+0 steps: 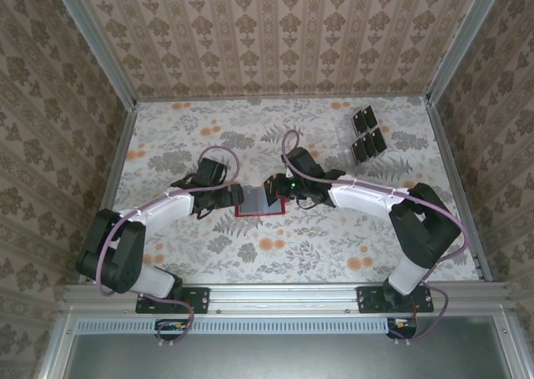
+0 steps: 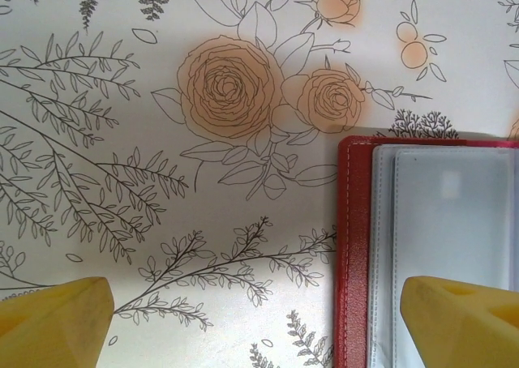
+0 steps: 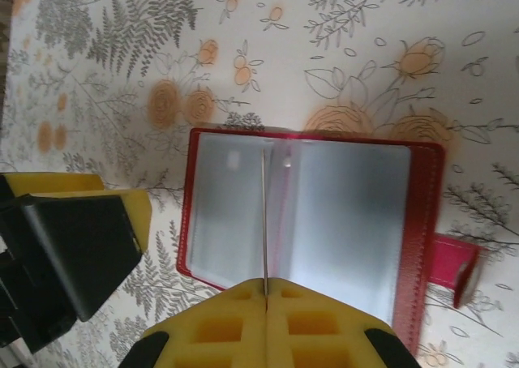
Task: Put the credit cards into the card holder
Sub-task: Insert the credit card into the card slot.
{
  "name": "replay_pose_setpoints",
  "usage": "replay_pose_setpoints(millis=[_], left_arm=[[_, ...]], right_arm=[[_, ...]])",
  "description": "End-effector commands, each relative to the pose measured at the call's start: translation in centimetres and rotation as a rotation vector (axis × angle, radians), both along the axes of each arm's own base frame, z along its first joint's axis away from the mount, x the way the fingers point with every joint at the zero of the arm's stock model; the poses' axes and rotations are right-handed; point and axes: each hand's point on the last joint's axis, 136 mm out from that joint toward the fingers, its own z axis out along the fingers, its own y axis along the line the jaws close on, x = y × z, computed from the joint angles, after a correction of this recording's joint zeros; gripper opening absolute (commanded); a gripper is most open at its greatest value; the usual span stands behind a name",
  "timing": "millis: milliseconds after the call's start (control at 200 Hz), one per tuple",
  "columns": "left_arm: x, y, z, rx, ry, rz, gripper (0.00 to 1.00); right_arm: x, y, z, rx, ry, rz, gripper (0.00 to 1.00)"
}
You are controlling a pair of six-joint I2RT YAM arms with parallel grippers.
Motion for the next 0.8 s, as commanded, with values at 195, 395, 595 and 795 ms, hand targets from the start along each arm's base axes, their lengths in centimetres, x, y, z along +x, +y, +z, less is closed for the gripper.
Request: replay_pose_setpoints(millis=[195,395,595,795], left_arm=[[-0.3,-0.1,-0.2,0.035,0.000,-0.019,1.00],[0.1,-0.7,0.1,0.052,-0.006,-0.045,1.00],[0.5,-1.4,0.5,0.081,-0.017,-0.079,1.00],[0.8,-2.1,0.9,0.110,-0.032,-0.118,1.00]], right_arm=[[0.7,1.5,-0.6,0.101,-0.016,-0.059,0.00],[0.6,0.9,-2.6,0.064,-0.005,-0.079,0.00],[0.4,-0.3,-4.7,0.006,0.011,-0.095,0.00],[-0.1,-1.5,-6.5,-0.047,0.037,-0.108,0.00]])
